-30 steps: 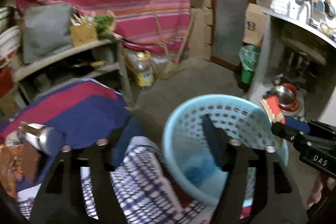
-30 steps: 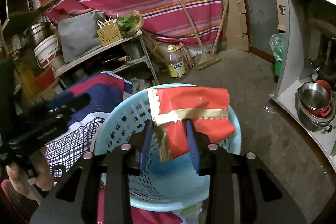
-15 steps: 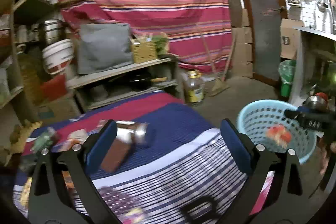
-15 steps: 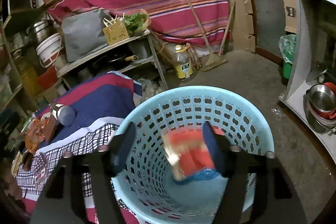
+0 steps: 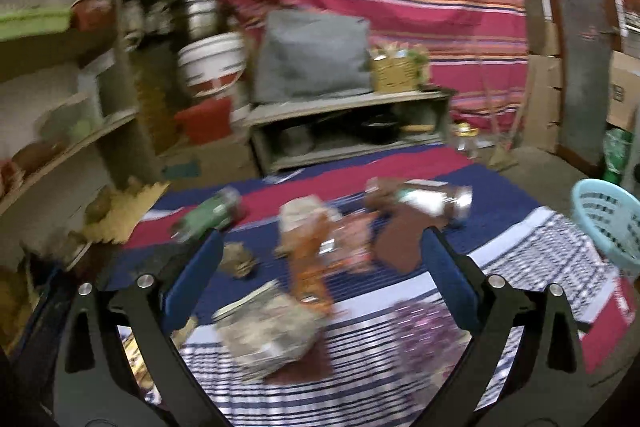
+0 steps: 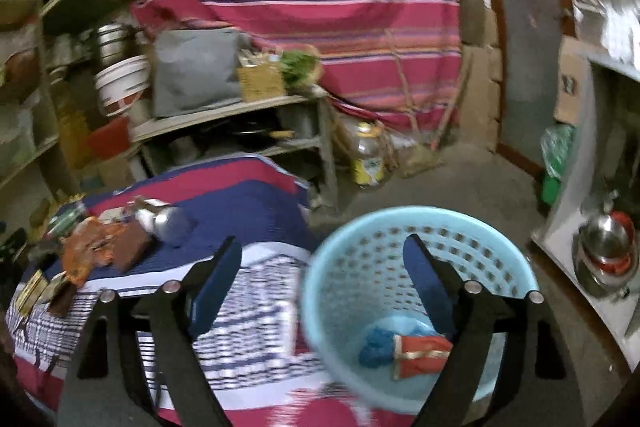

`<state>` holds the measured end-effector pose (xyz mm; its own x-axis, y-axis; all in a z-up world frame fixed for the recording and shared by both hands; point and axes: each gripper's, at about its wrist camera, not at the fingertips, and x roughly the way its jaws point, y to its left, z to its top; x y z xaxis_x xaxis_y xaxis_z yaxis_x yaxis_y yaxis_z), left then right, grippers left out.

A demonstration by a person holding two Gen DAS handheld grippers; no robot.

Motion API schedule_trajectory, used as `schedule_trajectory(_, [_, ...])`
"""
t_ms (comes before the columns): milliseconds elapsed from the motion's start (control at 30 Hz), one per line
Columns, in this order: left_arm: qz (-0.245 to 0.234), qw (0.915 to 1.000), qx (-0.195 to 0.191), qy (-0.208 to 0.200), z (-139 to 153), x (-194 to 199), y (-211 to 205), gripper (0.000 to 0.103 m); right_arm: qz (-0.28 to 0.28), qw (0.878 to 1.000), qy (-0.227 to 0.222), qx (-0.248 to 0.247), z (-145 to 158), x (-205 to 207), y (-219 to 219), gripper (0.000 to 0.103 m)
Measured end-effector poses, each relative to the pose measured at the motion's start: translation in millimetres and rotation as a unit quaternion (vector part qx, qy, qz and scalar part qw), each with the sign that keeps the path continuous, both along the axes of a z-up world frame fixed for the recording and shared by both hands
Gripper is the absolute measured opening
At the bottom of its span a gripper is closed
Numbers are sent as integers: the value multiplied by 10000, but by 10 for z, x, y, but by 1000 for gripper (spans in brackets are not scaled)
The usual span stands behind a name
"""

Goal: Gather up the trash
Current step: 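Return both tools to the table and grasp the crumpled paper with the left tool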

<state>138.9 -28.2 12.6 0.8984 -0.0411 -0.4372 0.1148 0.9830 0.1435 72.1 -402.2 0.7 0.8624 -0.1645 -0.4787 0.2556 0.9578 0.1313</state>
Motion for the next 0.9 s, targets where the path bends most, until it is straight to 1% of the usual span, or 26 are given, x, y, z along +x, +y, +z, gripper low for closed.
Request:
schedule_trajectory(100, [220,9996,-6,151,-109,50,223,96,369,9992,2,-178,76,88,390,86])
schedule_trajectory(167, [321,9989,-80,319,-191,112,386,96,574,9979,93,-272,100,171,635,87])
schedule_trajectory(233, [317,9981,-183,493,-271,158,483,96,695,9970,169,-309,119,228,792,87])
schedule_trajectory(367, [294,9967,-26,751,-460,219,532,96,911,9949,157,-406,212,373,1157,88])
schedule_trajectory(467, [296,9942,-152,1021,-595,295,604,96,988,9945,188,-278,213,480,1327,88])
schedule_trajectory(533, [234,9928,-192,1163,-685,323,617,96,1042,9942,196,-177,172,591,1449,88])
schedule_trajectory(667, [101,9918,36,1275,-787,305,514,96,1142,9930,272,-125,39,770,1631,88])
schedule_trajectory(767, [-82,9913,180,1304,-837,287,411,96,1189,9916,446,-249,-145,821,1688,88])
schedule_trajectory(833, [-127,9904,248,1357,-886,319,363,95,1173,9911,552,-301,-216,852,1679,88])
schedule_trajectory(900, [-115,9893,313,1418,-931,365,350,88,1142,9912,608,-280,-253,865,1631,88])
